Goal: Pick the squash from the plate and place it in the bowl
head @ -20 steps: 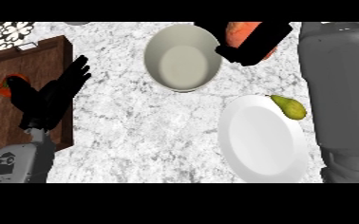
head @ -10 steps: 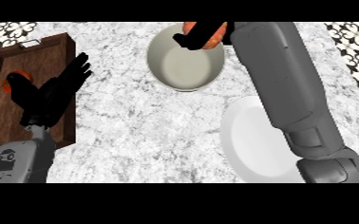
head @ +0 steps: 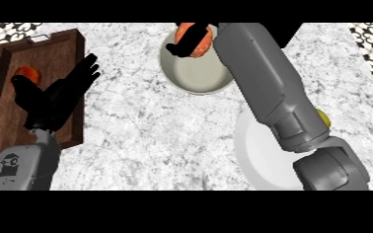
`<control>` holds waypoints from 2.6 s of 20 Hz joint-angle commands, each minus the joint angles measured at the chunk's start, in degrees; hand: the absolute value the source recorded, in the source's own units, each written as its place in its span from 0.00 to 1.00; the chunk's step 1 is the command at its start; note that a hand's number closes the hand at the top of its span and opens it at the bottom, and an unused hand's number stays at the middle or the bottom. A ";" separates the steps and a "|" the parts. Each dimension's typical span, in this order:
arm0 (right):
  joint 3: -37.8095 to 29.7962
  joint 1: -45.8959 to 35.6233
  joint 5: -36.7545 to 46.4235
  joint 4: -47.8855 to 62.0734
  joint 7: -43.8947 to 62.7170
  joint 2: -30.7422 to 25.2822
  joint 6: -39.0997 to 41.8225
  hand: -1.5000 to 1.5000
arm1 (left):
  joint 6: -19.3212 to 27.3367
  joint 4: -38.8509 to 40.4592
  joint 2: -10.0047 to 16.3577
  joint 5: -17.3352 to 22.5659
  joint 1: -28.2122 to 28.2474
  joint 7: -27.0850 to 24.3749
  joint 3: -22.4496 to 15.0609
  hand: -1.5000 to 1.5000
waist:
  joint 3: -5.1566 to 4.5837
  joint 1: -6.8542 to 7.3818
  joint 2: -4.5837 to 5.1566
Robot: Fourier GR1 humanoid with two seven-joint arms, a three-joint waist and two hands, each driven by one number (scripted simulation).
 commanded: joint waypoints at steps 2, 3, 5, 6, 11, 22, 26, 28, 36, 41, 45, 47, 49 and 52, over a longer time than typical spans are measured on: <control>1.00 -0.45 0.39 10.04 -5.66 1.34 -5.10 1.00 | 0.89 2.79 -1.83 -1.26 -2.17 -1.54 -1.37 0.50 | -0.03 1.21 0.89; -3.78 -1.35 -5.51 10.86 -1.17 1.36 -3.78 1.00 | -0.31 -0.75 -0.53 -0.02 -2.91 1.72 -1.51 0.50 | 0.04 2.65 0.65; -5.53 -2.03 -8.34 13.69 0.22 1.37 -2.97 1.00 | -0.26 1.00 -1.15 -0.02 -4.44 1.14 -1.73 0.50 | 0.00 2.72 0.90; -7.11 -0.90 -10.92 14.59 0.62 1.38 -3.63 0.00 | -0.64 1.49 -0.55 -0.32 -2.57 -0.19 -1.25 0.50 | -0.01 3.60 0.98; -9.91 -2.84 -14.13 16.97 -3.90 1.39 -7.31 0.00 | 0.53 1.28 -2.16 -1.63 -3.55 -0.51 -2.85 0.50 | 0.03 4.14 1.35; -12.99 -4.03 -15.66 17.73 -10.53 0.37 -19.60 0.00 | 1.42 3.29 -1.94 -1.19 -6.68 0.69 -1.53 0.50 | 0.05 2.20 1.31; -15.23 -2.82 -17.05 17.98 -12.99 -5.35 -19.73 0.00 | 0.65 2.01 -0.50 -1.06 -3.79 -0.09 -0.63 0.50 | 0.07 1.50 0.82; -15.85 -2.32 -17.15 18.68 -13.21 -8.70 -19.35 0.00 | 1.39 1.39 -1.67 -1.39 -3.69 -0.09 -1.40 0.50 | 0.09 1.32 0.93; -15.83 0.17 -18.50 16.93 -27.87 -17.22 -3.24 0.00 | 0.70 3.37 -0.59 -0.94 -0.79 -2.88 0.64 0.50 | 0.09 -1.60 -0.31; -17.04 4.89 -20.65 15.81 -35.94 -22.77 5.36 0.00 | 0.52 1.05 0.53 -0.56 1.49 -2.05 1.63 0.50 | 0.11 -2.36 -0.85; -17.60 7.79 -23.41 15.11 -41.34 -27.50 22.35 0.00 | 0.82 -0.03 1.20 -0.21 1.89 0.04 2.29 0.50 | 0.12 -3.97 -1.47; -18.81 9.78 -25.08 15.62 -43.59 -28.91 25.99 0.00 | 2.03 0.75 0.60 -0.60 -0.70 1.62 1.89 0.50 | 0.15 -3.74 -1.10; -19.49 10.86 -27.25 15.10 -42.32 -30.67 32.90 0.00 | 1.05 -1.32 1.29 0.58 1.31 2.09 2.55 0.50 | 0.14 -4.78 -1.88; -18.24 16.04 -27.85 11.08 -44.50 -31.49 33.96 1.00 | 0.81 -1.13 1.05 0.62 3.18 0.30 2.95 0.50 | 0.09 -5.04 -1.85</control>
